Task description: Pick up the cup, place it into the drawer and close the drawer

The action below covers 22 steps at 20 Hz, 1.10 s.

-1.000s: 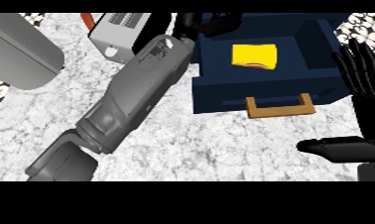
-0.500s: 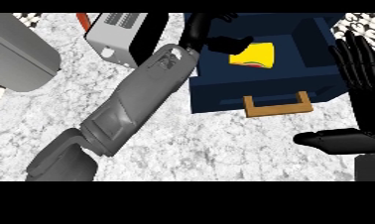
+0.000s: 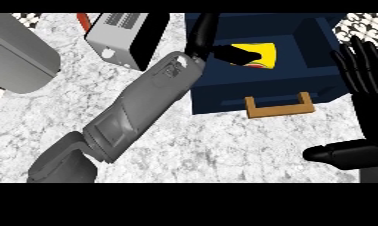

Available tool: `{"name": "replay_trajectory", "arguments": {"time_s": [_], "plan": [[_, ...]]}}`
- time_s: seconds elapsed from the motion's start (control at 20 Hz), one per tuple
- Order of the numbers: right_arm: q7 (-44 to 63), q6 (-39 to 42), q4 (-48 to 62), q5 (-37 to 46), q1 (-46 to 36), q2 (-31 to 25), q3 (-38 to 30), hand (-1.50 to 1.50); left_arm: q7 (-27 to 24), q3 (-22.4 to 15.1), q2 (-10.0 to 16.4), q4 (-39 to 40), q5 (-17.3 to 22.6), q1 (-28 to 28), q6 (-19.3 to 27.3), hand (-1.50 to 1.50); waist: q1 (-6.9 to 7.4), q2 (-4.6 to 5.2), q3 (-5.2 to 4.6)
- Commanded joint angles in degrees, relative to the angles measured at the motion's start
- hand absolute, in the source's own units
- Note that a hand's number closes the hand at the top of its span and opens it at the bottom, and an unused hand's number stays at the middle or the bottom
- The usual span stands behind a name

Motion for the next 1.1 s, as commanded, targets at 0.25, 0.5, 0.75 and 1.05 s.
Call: {"name": "replay_trajectory", "arguments": {"time_s": [0.25, 0.5, 0.75, 1.05], "plan": [[4.2, 5.3, -3.0, -5.0, -0.7, -4.4, -0.2, 1.5, -5.0, 4.4, 0.0, -2.3, 5.1, -2.6, -0.3, -1.5, 2.35, -0.44, -0.04], [4.4, 8.6, -9.5, 2.0, 5.6, -7.3, 3.1, 1.5, -0.1, 7.2, 2.8, -6.1, 4.4, -2.4, -0.9, -1.5, 4.67, -1.32, -0.09], [2.2, 6.2, -7.4, 13.1, 4.3, -6.7, 6.4, 1.5, 0.8, 10.3, 8.0, -9.5, 4.9, 0.8, -3.8, -1.5, 5.58, -1.09, -0.07], [7.3, 4.3, -7.4, 17.8, 1.7, -7.3, 7.1, 1.5, 1.6, 12.0, 13.3, -19.3, 3.7, 9.9, -4.4, -1.5, 5.64, -1.06, -0.09]]}}
